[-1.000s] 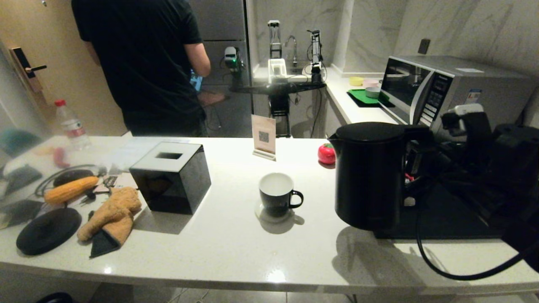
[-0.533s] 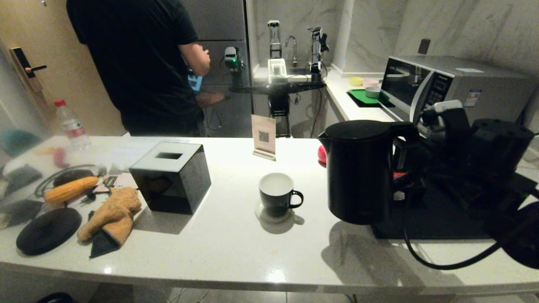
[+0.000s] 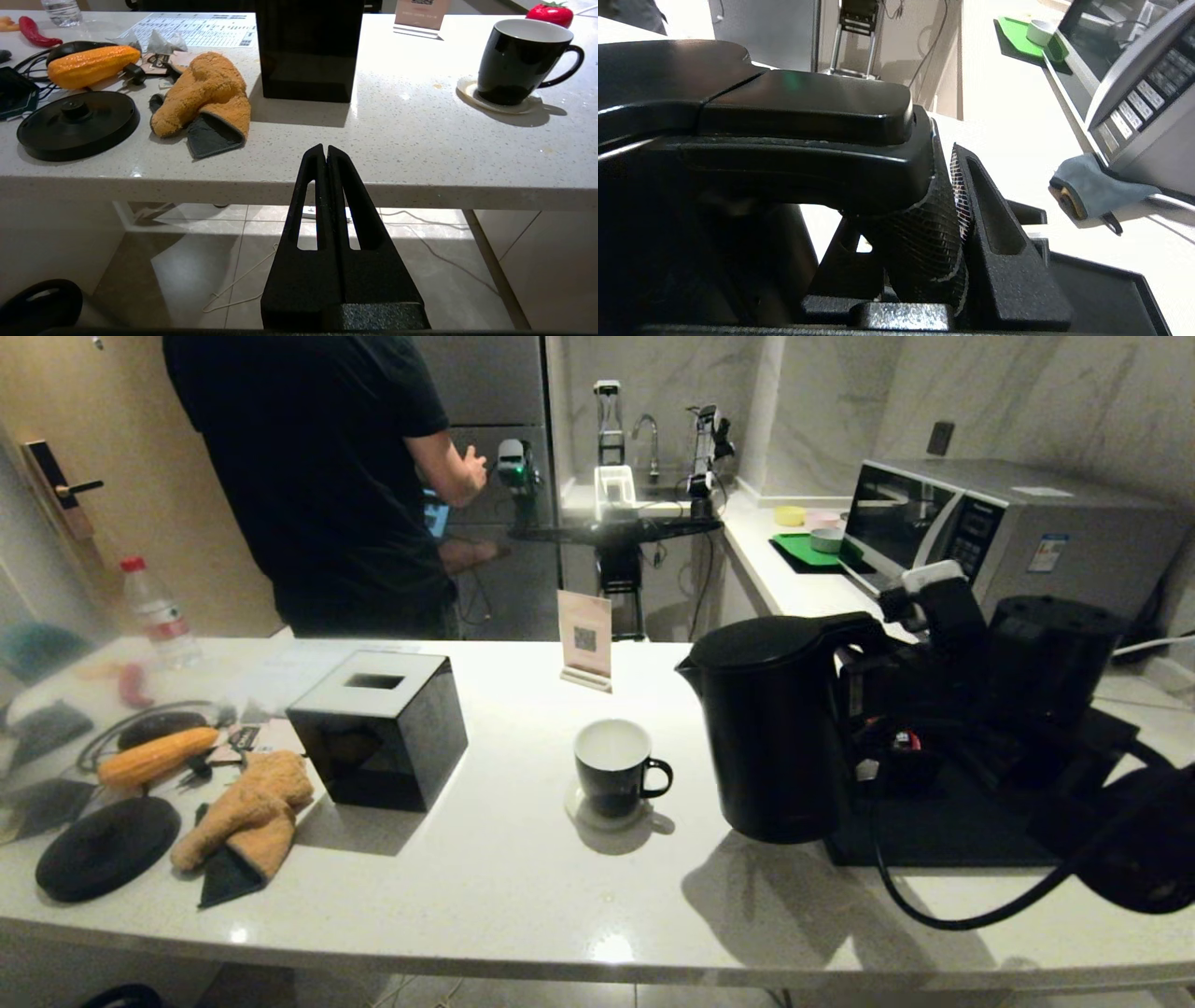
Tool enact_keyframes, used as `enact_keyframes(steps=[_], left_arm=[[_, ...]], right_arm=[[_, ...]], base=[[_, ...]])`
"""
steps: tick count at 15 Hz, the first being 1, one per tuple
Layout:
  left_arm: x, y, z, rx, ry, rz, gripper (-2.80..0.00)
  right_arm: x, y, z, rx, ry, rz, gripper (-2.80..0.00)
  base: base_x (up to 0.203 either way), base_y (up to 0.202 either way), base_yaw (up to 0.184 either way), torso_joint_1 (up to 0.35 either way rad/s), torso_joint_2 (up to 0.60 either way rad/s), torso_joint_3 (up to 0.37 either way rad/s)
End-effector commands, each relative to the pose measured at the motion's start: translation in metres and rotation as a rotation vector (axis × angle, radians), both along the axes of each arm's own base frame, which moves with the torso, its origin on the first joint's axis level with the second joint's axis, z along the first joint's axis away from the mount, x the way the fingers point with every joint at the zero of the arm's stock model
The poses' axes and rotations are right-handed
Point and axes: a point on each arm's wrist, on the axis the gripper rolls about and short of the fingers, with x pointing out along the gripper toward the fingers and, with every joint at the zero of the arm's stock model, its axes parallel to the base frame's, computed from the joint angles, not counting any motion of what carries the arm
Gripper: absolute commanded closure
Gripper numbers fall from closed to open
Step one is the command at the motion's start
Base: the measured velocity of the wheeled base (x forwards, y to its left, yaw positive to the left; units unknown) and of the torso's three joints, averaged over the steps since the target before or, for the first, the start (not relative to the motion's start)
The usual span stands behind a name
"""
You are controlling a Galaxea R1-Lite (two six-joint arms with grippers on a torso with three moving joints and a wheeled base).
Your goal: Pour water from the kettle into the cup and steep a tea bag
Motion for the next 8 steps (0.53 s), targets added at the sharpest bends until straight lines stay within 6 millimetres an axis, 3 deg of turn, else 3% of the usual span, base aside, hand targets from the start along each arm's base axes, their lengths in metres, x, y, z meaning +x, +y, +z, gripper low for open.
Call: enact_keyframes(steps=[1, 8], left_arm=[[0.0, 0.0, 0.0, 0.0, 0.0, 0.0, 0.0], [0.0, 0.0, 0.0, 0.0, 0.0, 0.0, 0.0]], right_arm=[[0.003, 0.006, 0.003, 0.002, -0.008, 0.009, 0.0], [0.006, 0.017, 0.001, -0.077, 0.001, 0.028, 0.0]], base=[[0.0, 0.0, 0.0, 0.0, 0.0, 0.0], [0.0, 0.0, 0.0, 0.0, 0.0, 0.0]])
